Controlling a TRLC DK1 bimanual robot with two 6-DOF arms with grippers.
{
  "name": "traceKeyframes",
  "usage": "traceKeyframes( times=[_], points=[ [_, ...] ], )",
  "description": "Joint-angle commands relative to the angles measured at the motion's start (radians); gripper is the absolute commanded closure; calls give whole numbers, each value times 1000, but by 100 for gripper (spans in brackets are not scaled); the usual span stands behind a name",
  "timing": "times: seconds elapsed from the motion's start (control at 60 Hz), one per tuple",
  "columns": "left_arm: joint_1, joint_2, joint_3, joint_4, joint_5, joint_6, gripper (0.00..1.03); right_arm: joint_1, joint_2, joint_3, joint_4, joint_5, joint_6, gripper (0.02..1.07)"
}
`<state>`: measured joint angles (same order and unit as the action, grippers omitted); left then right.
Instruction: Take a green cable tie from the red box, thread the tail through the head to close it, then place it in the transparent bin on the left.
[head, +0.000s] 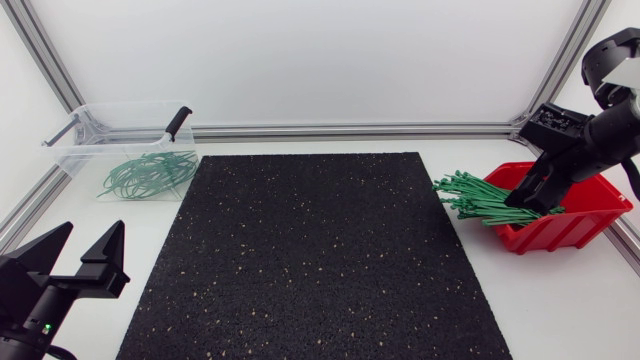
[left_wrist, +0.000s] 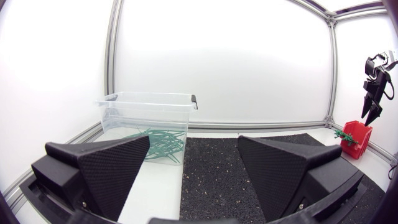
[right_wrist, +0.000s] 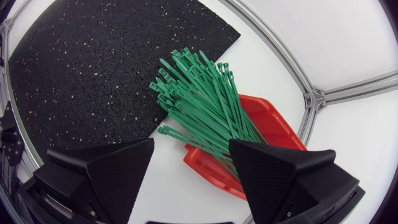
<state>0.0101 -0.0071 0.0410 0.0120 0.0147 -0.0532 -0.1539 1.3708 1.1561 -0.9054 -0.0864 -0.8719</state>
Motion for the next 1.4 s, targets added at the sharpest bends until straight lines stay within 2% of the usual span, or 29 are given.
traceKeyframes(
  times=[0.0, 0.083, 0.133, 0.333, 0.433, 0.583, 0.767, 1.383],
  points=[
    [-2, -7, -39, -20, 4, -13, 4, -24, -18, -81, 60, -9, -151, 23],
    [-2, -7, -41, -20, 4, -13, 4, -24, -49, -161, 138, 28, -236, 23],
    [-2, -7, -41, -20, 4, -13, 4, -13, -50, -170, 114, 54, -265, 22],
    [-4, -7, -41, -20, 4, -13, 4, -12, -16, -207, 103, 40, -421, 24],
    [-2, -7, -39, -21, 4, -13, 4, -12, -12, -228, 92, 24, -489, 33],
    [-1, -7, -39, -21, 4, -13, 4, 2, -1, -260, 106, -1, -565, 54],
    [-1, -7, -39, -23, 4, -13, 4, 11, 10, -294, 180, 1, -624, 61],
    [-7, -7, -39, -23, 4, -13, 4, 19, 70, -205, 206, 8, -648, 61]
  ],
)
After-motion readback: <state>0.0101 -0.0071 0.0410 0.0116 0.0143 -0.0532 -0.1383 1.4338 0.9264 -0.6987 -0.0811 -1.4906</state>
